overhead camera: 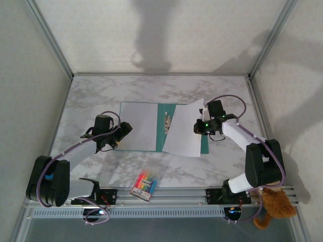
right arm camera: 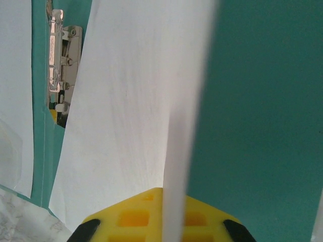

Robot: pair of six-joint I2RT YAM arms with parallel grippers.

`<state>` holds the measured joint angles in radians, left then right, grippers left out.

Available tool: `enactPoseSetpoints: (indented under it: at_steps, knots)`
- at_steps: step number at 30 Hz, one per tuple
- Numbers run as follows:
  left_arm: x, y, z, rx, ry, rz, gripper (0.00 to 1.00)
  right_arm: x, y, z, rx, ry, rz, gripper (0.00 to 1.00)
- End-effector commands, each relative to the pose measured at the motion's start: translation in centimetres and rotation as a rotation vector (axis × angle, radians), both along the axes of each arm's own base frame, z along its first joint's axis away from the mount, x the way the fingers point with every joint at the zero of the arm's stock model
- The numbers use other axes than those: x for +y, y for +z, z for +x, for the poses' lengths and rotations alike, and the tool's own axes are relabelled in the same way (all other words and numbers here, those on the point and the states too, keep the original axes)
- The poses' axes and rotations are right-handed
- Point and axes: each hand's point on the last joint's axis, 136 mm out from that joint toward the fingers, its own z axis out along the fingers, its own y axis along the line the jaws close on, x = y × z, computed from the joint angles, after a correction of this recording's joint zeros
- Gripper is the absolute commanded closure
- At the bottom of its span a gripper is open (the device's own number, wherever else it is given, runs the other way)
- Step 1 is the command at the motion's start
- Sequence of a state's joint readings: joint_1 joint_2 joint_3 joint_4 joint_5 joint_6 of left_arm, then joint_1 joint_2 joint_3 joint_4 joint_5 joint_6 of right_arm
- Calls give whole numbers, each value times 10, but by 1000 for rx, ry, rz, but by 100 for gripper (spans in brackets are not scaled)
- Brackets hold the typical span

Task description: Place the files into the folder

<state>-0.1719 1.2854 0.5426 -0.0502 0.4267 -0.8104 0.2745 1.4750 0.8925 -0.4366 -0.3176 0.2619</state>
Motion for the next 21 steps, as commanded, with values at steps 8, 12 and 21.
enactPoseSetpoints:
  at_steps: [8, 12, 21]
  knots:
    - [-1, 13, 9, -31, -27, 0, 13, 8, 9, 10, -71, 112, -11, 100]
    - [-3, 12, 9, -30, -36, -4, 12, 6, 10, 13, -88, 138, -36, 100]
    - [-6, 13, 11, -33, -60, -10, 13, 7, 13, 17, -146, 205, -60, 100]
